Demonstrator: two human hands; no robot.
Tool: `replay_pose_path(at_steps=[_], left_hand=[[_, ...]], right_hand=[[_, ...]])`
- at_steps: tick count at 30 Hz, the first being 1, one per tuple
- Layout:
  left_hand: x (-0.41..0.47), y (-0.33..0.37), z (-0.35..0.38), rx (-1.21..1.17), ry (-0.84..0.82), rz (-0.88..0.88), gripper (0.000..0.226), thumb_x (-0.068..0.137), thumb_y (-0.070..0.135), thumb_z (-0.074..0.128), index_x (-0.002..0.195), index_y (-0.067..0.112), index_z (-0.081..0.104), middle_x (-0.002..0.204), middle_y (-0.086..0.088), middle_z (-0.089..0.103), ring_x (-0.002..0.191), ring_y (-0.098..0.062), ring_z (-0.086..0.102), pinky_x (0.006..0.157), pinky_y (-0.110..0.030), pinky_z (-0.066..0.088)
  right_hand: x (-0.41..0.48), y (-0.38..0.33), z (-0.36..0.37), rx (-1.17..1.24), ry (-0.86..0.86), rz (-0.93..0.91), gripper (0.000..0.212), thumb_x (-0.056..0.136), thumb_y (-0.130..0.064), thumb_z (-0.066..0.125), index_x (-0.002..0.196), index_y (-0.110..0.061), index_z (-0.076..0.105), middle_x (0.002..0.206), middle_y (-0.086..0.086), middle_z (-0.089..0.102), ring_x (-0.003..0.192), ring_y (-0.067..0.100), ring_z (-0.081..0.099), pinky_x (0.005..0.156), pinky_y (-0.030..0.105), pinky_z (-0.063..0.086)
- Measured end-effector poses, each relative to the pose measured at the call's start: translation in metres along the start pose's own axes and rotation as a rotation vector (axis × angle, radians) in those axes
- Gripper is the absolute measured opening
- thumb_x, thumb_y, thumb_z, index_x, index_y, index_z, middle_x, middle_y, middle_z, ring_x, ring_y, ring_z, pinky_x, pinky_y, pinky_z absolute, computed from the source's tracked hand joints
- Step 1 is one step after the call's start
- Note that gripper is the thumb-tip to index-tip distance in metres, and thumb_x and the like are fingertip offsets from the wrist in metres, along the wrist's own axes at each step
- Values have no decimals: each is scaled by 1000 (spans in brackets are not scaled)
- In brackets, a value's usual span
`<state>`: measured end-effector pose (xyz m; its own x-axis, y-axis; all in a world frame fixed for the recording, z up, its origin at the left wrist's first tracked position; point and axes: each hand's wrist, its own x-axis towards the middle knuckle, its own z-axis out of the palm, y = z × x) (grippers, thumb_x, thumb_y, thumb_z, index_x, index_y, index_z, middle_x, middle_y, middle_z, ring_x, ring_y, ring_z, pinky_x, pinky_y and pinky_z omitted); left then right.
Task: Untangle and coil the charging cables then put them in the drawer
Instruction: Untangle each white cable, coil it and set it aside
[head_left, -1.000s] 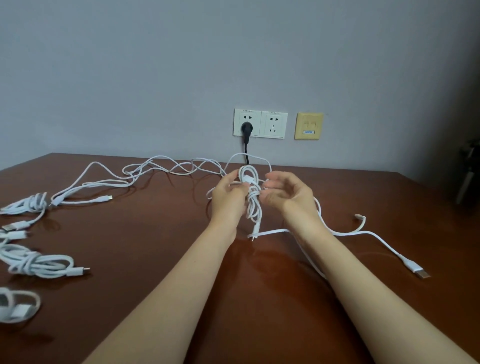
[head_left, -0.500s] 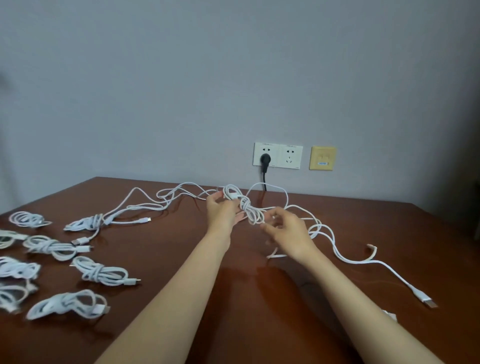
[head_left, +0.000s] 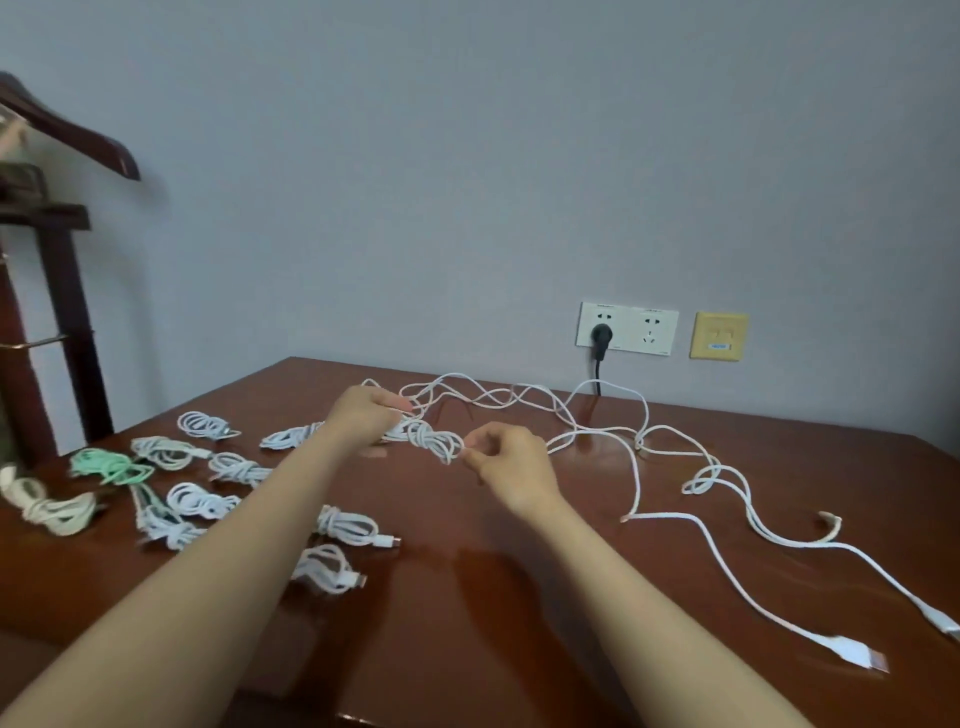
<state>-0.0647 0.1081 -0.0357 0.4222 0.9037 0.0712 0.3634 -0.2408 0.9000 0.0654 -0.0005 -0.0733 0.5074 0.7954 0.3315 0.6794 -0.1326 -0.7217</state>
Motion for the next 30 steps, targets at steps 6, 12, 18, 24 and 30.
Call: replay_pose_path(at_steps=[6,12,18,24,30], left_hand=[[-3,-29,-27,360,60,33,31,90,0,44,99,12,71,113,-14,65,75,-23,60,66,-29,48],[4,-53,-29,430,32,26,26,91,3,50,90,16,73,116,-13,65,107,-26,60,87,-28,46],[3,-57,-21,452,-5,83,33,90,-1,43,87,16,71,115,-13,65,112,-24,58,95,-28,43],[0,-42,-15,478,8,133,42,88,-4,37,78,24,67,118,-10,63,110,-25,57,95,-30,45],[-9,-5,15,436,-62,242,45,83,-6,34,84,20,71,116,-11,65,112,-24,57,98,-28,43]], right_hand=[[-16,-20,39,-51,-77,45,8,84,-26,61,89,-26,67,100,-3,69,102,18,60,85,28,45],[-20,-23,57,-179,-144,38,15,88,-25,54,98,-24,64,106,-1,67,105,21,58,83,28,42],[-20,-17,65,-204,-123,54,17,88,-28,53,99,-22,66,107,1,67,106,22,57,82,28,41],[-18,-10,55,-202,-135,-7,23,90,-33,52,104,-22,65,108,0,65,105,21,57,82,28,41],[-12,10,9,-293,-11,0,23,90,-19,47,105,-19,65,115,5,60,109,25,54,86,30,41]])
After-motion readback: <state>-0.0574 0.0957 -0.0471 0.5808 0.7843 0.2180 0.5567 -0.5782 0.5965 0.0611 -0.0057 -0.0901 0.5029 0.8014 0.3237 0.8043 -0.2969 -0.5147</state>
